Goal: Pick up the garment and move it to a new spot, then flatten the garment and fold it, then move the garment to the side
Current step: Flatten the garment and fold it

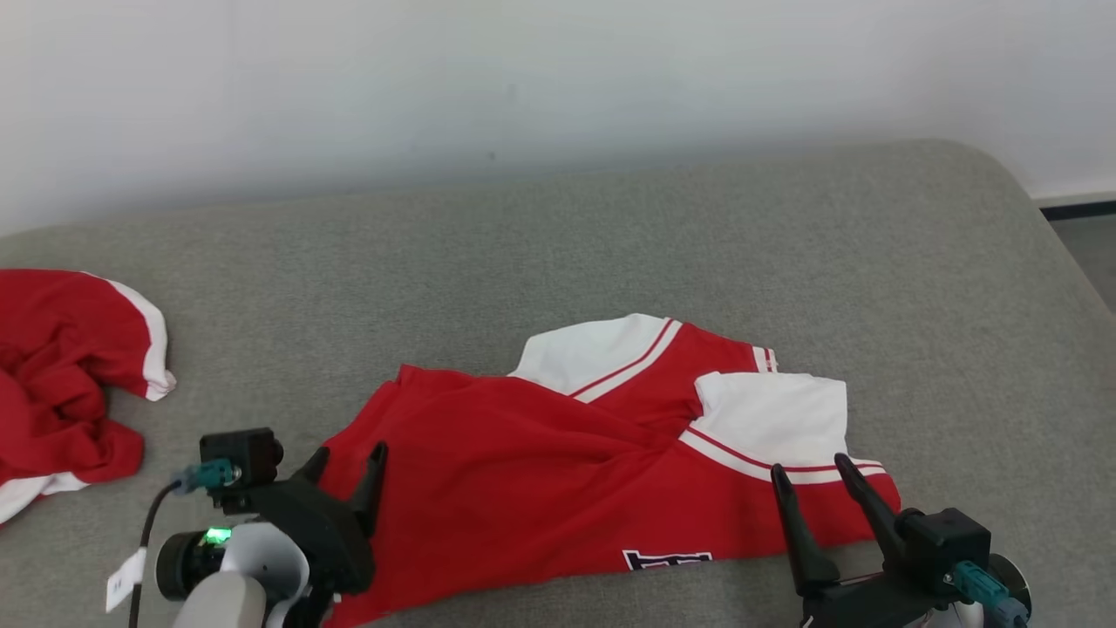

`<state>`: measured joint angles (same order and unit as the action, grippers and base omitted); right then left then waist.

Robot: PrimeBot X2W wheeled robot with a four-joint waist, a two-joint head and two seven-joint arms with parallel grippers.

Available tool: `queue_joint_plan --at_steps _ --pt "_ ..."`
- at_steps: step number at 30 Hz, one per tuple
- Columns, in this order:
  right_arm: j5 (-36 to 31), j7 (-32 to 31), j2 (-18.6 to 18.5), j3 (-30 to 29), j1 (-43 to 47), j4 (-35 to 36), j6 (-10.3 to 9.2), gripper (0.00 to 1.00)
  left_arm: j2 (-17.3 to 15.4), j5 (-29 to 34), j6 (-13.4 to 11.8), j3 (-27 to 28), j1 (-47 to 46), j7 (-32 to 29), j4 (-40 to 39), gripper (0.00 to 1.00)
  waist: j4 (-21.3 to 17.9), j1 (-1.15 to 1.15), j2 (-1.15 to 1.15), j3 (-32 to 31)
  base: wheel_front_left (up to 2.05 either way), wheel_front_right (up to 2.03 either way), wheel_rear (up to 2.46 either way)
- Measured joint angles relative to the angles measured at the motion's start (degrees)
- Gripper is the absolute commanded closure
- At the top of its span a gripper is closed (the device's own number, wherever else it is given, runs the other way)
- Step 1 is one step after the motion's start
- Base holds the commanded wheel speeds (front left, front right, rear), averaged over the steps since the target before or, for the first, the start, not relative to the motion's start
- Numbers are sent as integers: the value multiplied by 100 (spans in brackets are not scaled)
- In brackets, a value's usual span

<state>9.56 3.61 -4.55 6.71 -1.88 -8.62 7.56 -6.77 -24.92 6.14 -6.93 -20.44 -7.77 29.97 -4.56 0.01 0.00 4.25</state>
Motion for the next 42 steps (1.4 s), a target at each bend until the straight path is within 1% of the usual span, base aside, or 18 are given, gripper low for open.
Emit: queue_joint_plan --at_steps 4,10,13,21,22,23,24,25,26,29,36,39,42 --pt "0 45 5 -29 -51 -23 0 0 -62 -40 36 -43 -282 -165 275 0 -107 0 0 143 0 0 0" --pt "-2 80 22 -42 -62 -70 0 0 -105 -96 35 -88 -437 -412 552 0 -168 0 0 248 0 0 0" --pt "-9 93 44 -35 -82 -79 0 0 -100 -170 45 -126 -496 -415 593 0 -141 0 0 249 0 0 0" --pt "-14 98 69 19 -159 -133 0 0 -82 -389 101 -409 -506 -655 627 0 -57 0 0 212 0 0 0" --pt "-14 99 71 26 -164 -136 0 0 -89 -403 101 -432 -510 -655 627 4 -56 0 0 212 0 0 0" --pt "-14 101 73 32 -168 -141 0 0 -94 -428 102 -455 -513 -655 626 23 -55 0 0 213 0 0 0" --pt "-14 102 74 38 -171 -143 -1 0 -105 -439 103 -483 -516 -636 621 57 -55 0 0 214 0 0 0" --pt "-14 103 75 42 -174 -148 0 0 -115 -445 110 -506 -522 -632 619 87 -55 0 0 213 0 0 0" --pt "-14 111 75 47 -177 -157 0 0 -127 -470 119 -532 -527 -626 615 100 -55 0 0 213 0 0 0" --pt "-9 131 66 44 -177 -188 0 0 -163 -549 123 -636 -530 -545 577 100 -52 0 0 201 0 0 0" --pt "-9 142 68 16 -151 -227 0 0 -301 -541 137 -719 -464 235 276 100 10 0 0 102 0 0 0" --pt "-9 138 71 31 -127 -236 0 0 -320 -587 137 -671 -140 506 -30 100 39 -1 0 34 0 0 0" --pt "-8 135 71 -2 -52 -235 0 0 -321 -692 88 -631 456 569 -488 100 90 -1 0 -25 0 0 0"
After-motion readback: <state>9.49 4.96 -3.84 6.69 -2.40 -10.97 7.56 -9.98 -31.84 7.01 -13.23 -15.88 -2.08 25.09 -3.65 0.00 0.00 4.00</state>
